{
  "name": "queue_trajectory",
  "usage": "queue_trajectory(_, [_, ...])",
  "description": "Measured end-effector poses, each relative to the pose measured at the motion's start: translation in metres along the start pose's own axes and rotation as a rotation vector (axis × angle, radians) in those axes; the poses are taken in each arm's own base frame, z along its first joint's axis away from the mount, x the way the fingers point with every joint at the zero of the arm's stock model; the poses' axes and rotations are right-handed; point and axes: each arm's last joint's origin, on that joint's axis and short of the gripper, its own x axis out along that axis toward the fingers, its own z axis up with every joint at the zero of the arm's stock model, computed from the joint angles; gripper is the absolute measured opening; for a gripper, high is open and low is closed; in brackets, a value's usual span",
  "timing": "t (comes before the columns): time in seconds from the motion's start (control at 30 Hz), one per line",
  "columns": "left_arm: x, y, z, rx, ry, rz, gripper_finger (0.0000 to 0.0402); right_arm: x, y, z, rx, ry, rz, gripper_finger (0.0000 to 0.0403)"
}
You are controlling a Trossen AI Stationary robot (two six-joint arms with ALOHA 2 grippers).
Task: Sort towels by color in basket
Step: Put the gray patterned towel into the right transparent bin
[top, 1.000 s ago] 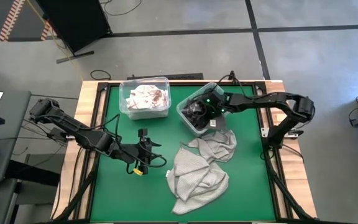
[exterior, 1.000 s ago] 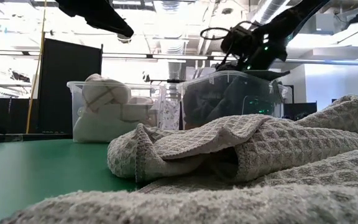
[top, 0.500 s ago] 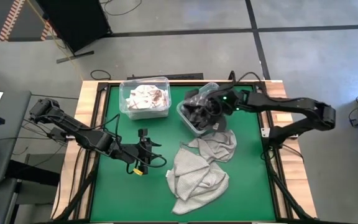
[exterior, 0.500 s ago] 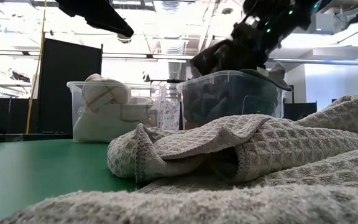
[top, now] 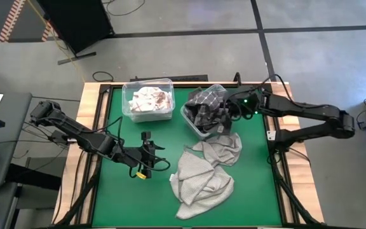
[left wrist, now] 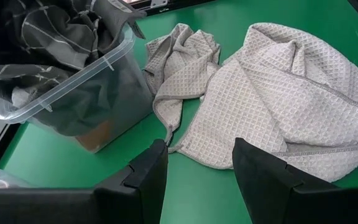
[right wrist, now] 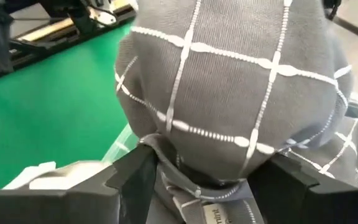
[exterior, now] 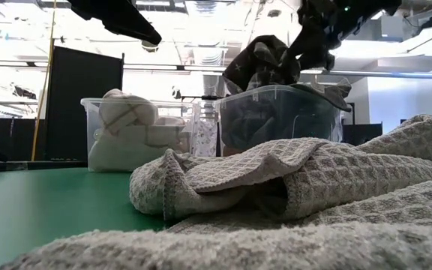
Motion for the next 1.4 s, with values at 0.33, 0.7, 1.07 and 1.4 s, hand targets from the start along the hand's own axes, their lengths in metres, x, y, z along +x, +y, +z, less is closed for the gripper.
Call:
queue_trajectory(0.33, [0.0, 0.0, 0.0, 0.0, 0.0, 0.0, 0.0174, -0.014, 0.0, 0.002, 0.006, -0.048, -0.04, 0.026])
queue_trajectory(0.7, [0.005, 0.011, 0.009, 0.011, -0.065, 0.043, 0.0174, 0.005, -0.003, -0.004, -0.008, 0.03, -0.11, 0.0199])
queue_trajectory(1.07, [0.025, 0.085, 0.038, -0.009, -0.317, 0.264, 0.0174, 0.055, 0.007, -0.019, -0.073, 0.177, -0.092, 0.0031])
queue_trajectory(1.4, [0.095, 0.145, 0.021, -0.121, -0.34, 0.136, 0.0174, 0.062, 0.011, -0.023, -0.064, 0.195, -0.082, 0.004])
